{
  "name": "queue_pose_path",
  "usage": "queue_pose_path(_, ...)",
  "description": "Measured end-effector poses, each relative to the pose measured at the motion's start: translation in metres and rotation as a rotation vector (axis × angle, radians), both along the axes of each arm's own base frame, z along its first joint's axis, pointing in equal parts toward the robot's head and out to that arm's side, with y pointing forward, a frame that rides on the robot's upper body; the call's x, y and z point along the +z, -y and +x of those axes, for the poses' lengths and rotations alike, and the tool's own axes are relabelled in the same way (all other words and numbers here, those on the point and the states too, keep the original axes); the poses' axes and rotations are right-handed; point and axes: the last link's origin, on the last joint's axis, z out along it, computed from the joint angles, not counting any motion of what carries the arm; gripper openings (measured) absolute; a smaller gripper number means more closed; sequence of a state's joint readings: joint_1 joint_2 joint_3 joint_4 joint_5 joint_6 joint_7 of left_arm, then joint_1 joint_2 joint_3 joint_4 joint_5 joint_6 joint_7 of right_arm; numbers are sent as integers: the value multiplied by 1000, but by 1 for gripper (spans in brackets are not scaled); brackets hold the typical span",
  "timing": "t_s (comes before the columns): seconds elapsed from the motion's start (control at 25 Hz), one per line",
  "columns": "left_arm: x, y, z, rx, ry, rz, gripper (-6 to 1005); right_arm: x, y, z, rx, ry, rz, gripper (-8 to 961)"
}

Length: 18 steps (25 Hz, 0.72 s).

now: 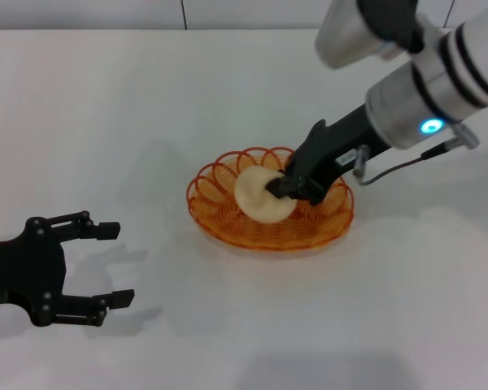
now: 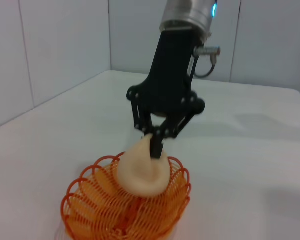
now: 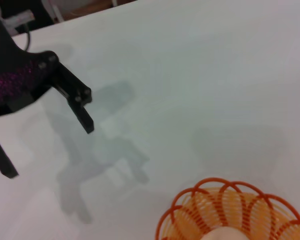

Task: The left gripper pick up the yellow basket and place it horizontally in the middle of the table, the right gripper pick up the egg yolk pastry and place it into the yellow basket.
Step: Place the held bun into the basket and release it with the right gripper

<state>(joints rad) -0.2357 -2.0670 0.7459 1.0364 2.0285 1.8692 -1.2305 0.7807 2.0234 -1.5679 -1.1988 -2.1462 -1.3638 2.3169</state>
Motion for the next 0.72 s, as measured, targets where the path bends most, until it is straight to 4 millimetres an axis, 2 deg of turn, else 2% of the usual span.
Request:
queue_pose_path(0.2, -2, 0, -2, 8, -3, 11, 879, -14, -3, 4, 34, 1, 49, 39)
queue_pose_path(0.44, -2, 0, -2, 16, -2, 11, 879, -13, -4, 13, 23, -37, 97, 54)
queue_pose_path(0.64, -1, -4, -1, 15, 1, 21, 880, -4, 0, 21, 41, -75, 86, 243)
queue_pose_path(0.72, -1, -8, 0, 11, 8, 21, 880, 5, 2, 28, 52, -105, 87, 404)
